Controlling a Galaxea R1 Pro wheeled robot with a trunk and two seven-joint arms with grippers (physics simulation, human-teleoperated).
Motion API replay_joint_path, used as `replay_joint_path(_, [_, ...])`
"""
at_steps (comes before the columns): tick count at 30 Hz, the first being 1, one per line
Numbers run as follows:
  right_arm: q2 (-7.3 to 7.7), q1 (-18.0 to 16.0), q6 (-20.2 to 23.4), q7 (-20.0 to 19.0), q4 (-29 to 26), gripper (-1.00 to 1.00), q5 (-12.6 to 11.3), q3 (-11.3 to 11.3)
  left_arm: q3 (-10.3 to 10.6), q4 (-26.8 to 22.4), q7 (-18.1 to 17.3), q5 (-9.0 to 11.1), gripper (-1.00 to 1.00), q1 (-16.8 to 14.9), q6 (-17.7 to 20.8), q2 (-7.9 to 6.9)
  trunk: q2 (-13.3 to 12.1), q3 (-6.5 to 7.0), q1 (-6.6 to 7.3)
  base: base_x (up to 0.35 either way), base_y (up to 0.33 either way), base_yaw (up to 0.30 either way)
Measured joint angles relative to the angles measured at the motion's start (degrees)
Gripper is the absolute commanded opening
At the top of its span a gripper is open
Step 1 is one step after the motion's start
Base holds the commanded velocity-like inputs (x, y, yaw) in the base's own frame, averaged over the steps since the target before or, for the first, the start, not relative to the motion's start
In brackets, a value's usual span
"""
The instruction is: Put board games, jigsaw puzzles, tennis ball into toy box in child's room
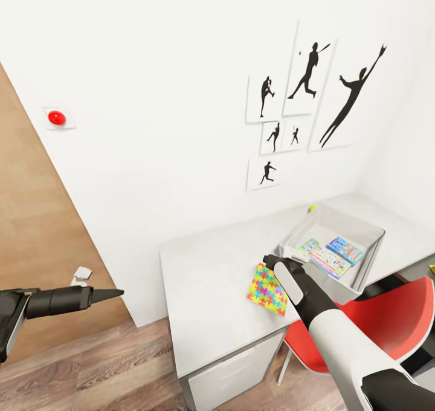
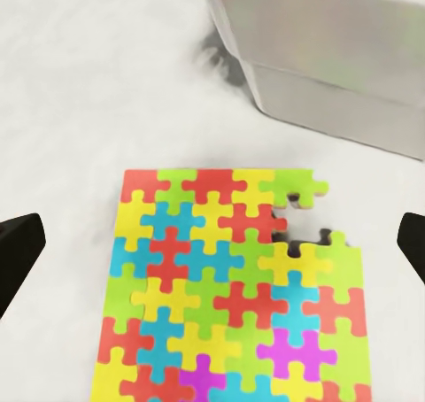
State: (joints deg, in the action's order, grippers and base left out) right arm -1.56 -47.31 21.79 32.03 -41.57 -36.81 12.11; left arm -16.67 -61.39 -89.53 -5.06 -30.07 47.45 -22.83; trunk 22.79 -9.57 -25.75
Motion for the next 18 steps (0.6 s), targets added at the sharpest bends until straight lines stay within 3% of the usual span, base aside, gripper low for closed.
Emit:
replay_joint_path(12, [0.06, -1.3, -0.1, 0.1, -0.1, 1.00, -0.1, -0.3, -3.8, -0.2, 0.0, 0.1, 1.00, 0.0, -0.1, -0.71, 0.0, -1.13, 0.00, 0.000, 0.047, 0.000])
replay_joint_path(15, [0.06, -1.4, -0.1, 0.1, 0.0, 1.00, -0.1, -1.2, -4.1, -0.2, 0.0, 0.1, 1.00, 0.0, -0.2, -0.73, 0.0, -1.41, 0.00, 0.000, 0.046, 0.000])
replay_joint_path(18, [0.10, -1.4, 0.0, 0.1, 0.2, 1.00, -0.1, -3.5, -4.4, -0.2, 0.0, 0.1, 1.00, 0.0, -0.3, -0.74, 0.0, -1.69, 0.00, 0.000, 0.018, 0.000])
